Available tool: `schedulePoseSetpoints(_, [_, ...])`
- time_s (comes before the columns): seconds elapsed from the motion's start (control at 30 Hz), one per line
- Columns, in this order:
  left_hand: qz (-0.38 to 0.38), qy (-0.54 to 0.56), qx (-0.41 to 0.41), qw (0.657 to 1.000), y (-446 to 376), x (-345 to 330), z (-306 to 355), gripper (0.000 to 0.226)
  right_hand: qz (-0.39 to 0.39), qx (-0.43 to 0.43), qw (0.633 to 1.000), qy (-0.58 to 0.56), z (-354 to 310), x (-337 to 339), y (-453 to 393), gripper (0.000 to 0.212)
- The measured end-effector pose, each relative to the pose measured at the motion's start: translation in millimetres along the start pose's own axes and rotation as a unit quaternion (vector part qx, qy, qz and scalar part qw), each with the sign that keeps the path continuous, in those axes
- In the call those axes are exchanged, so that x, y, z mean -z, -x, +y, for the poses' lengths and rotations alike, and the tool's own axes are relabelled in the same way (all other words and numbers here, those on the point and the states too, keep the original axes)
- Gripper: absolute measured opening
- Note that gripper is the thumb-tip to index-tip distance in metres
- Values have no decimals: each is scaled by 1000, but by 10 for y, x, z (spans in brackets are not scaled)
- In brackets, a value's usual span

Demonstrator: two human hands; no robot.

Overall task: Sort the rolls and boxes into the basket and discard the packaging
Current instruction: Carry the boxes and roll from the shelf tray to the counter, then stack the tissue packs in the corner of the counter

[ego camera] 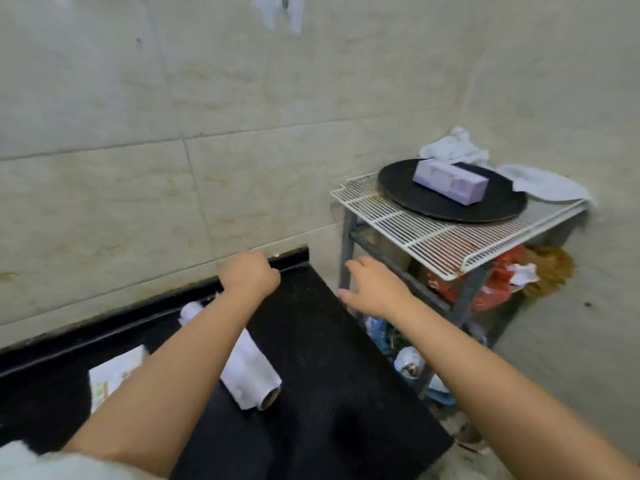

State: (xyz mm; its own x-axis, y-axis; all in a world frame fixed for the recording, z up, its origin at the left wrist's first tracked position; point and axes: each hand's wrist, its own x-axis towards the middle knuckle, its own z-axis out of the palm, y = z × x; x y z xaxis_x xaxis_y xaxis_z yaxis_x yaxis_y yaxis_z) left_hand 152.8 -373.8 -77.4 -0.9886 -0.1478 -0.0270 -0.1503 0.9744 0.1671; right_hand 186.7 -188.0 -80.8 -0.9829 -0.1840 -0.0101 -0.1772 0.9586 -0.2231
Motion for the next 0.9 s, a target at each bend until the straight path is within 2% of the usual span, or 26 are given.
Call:
schedulePoseSetpoints(0.2, [40,-14,-133,990,233,250,1636,37,86,-63,994,-1,1157,978,408,54])
schedulePoseSetpoints(0.4, [63,6,-158,985,400,280,3012,42,136,-94,986,3,2378,1533,580,41])
schedulePoseSetpoints(0.47, [57,4,-148,987,440,290,3387,43,150,-98,984,5,2714,1666,600,44])
schedulePoseSetpoints(0.67, [51,-35,-106,992,336,231,3973,45,124,-106,986,-22,3393,1688,382,51])
schedulePoseSetpoints(0.8, [71,-50,-79,993,68,348,4090,45,103,-85,990,-36,3580,1732,-29,47])
schedulePoseSetpoints(0.9, [93,-38,-51,994,-166,393,4097,39,84,-69,993,-41,3604,1669,-371,35])
